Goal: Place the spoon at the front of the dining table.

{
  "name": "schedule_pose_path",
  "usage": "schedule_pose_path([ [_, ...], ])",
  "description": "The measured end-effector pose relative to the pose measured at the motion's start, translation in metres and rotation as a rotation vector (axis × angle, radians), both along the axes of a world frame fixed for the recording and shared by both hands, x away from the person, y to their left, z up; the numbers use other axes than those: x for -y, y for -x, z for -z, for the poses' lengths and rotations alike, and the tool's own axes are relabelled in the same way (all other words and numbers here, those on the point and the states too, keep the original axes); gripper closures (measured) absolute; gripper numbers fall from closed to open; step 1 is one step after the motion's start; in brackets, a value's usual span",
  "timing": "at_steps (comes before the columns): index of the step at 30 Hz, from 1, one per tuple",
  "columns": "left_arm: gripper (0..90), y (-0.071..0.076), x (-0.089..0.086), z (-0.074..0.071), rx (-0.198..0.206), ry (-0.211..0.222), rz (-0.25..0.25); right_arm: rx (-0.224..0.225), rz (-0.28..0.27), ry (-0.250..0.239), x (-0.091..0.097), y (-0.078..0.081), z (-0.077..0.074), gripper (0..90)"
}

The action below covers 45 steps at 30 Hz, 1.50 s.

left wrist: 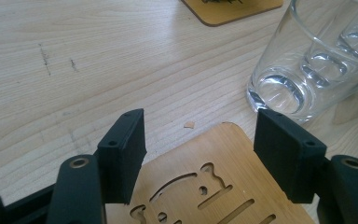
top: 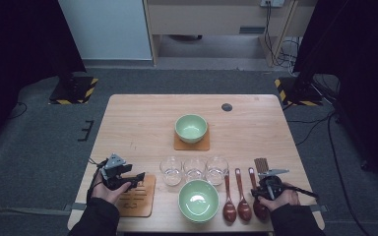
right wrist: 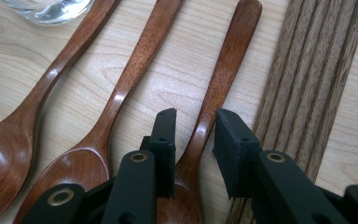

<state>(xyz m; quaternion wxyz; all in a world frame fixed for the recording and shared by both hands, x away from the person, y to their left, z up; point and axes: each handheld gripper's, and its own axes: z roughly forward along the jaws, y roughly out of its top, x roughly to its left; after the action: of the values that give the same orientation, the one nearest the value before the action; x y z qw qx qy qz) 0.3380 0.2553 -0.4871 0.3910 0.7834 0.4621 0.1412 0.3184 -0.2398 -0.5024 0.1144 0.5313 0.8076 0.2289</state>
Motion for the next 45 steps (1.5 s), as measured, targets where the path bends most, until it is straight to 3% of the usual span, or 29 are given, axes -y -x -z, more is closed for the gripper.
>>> schedule_pose_path([
  [34,33.9,0.0,0.0,-0.001,0.005,-0.004,0.0,-0.063,0.065,0.109,-0.016,-0.008,-0.001,81.3],
  [38,34.0,0.0,0.0,-0.001,0.005,-0.003,0.0,-0.06,0.069,0.096,-0.015,-0.008,-0.001,81.5],
  [45,34.7,0.0,0.0,-0.003,0.019,0.008,-0.003,-0.039,0.087,0.021,-0.008,-0.009,0.0,81.6],
])
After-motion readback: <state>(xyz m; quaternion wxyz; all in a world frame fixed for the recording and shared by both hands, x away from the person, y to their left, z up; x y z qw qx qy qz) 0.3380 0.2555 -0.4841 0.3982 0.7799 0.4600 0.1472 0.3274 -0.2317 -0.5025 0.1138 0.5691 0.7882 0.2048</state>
